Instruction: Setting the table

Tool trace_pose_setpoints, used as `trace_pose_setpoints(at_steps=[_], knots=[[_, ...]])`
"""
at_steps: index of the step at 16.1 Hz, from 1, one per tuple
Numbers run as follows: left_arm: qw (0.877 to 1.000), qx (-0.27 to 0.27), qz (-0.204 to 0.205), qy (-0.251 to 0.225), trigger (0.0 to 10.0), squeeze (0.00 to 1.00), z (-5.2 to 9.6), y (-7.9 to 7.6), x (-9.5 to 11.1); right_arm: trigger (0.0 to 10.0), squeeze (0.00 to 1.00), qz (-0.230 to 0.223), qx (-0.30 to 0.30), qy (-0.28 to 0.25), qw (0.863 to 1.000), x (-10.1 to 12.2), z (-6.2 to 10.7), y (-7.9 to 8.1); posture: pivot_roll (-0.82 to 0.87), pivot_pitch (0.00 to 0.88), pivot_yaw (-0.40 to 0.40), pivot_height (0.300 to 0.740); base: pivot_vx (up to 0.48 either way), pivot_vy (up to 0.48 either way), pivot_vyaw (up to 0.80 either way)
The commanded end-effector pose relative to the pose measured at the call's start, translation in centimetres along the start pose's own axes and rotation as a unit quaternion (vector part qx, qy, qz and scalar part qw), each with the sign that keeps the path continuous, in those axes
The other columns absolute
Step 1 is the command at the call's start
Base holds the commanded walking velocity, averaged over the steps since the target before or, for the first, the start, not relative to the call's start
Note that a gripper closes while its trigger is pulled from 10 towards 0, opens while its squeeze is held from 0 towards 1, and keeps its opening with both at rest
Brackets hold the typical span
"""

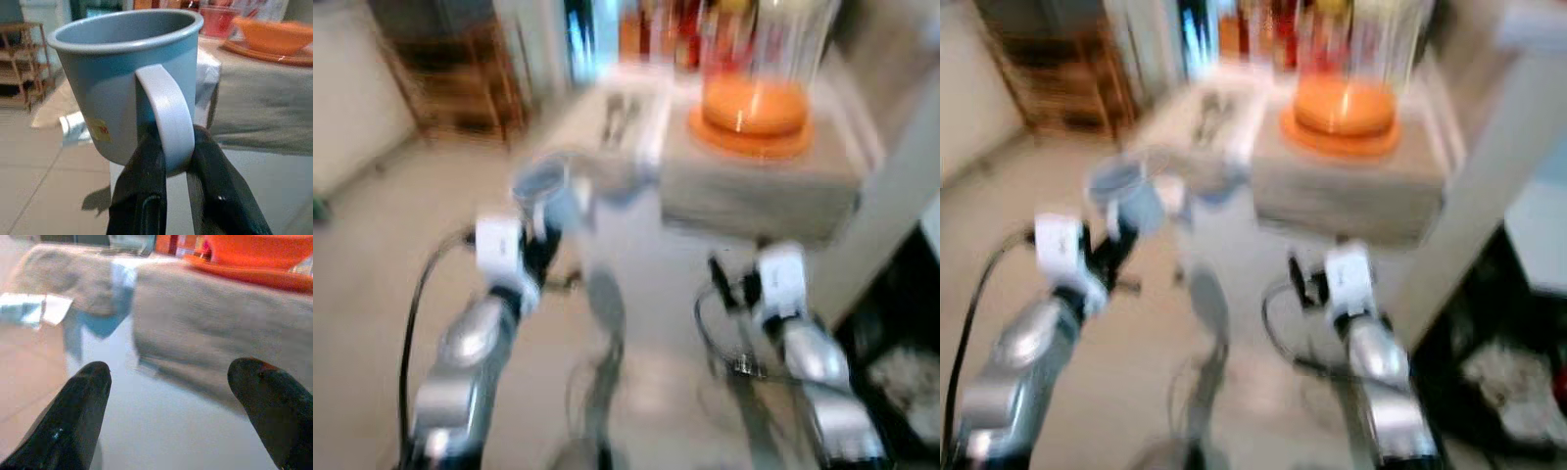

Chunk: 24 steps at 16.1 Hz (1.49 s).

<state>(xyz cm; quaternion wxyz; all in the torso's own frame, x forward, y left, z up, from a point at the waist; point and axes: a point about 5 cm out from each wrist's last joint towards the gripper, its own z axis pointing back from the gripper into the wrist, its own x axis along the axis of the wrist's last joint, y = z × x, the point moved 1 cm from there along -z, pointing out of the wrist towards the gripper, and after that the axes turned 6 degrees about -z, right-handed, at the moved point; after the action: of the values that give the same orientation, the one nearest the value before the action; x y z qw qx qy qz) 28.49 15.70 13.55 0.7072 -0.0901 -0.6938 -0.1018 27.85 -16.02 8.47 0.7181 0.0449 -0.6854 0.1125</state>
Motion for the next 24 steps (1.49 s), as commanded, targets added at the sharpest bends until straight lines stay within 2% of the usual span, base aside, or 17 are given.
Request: trace_pose_setpoints(at_steps=[1, 4, 11, 15, 24], knots=[[1.000, -0.005, -0.016, -0.019, 0.0, 0.00, -0.5, -0.2, 1.2, 10.0, 0.00, 0.000, 0.001, -0.007, 1.000, 0.4, -0.1, -0.1, -0.02, 0.000, 0.048, 0.740, 0.000, 0.000, 0.00], [0.999, -0.011, -0.023, -0.029, 0.0, 0.00, -0.6, -0.4, 1.4, 10.0, 0.00, 0.000, 0.000, -0.008, 1.000, 0.4, -0.1, -0.1, -0.02, 0.000, 0.049, 0.740, 0.000, 0.000, 0.00], [0.999, -0.025, -0.026, -0.032, 0.0, 0.00, -0.9, -0.7, 1.4, 10.0, 0.00, 0.005, 0.001, -0.001, 1.000, 0.3, -0.2, 0.1, -0.02, 0.000, 0.052, 0.740, 0.000, -0.430, -0.07], [0.999, -0.019, -0.027, -0.032, 0.0, 0.00, -1.0, -0.7, 1.2, 10.0, 0.00, 0.000, -0.001, -0.010, 1.000, 0.5, -0.3, 0.0, -0.02, 0.000, 0.051, 0.740, 0.262, -0.401, 0.00], [0.999, -0.028, -0.025, -0.026, 0.0, 0.00, -1.5, -1.9, 0.7, 10.0, 0.00, 0.002, -0.006, -0.008, 1.000, 0.3, -0.4, -0.1, -0.03, 0.000, 0.059, 0.740, 0.294, -0.377, 0.13]])
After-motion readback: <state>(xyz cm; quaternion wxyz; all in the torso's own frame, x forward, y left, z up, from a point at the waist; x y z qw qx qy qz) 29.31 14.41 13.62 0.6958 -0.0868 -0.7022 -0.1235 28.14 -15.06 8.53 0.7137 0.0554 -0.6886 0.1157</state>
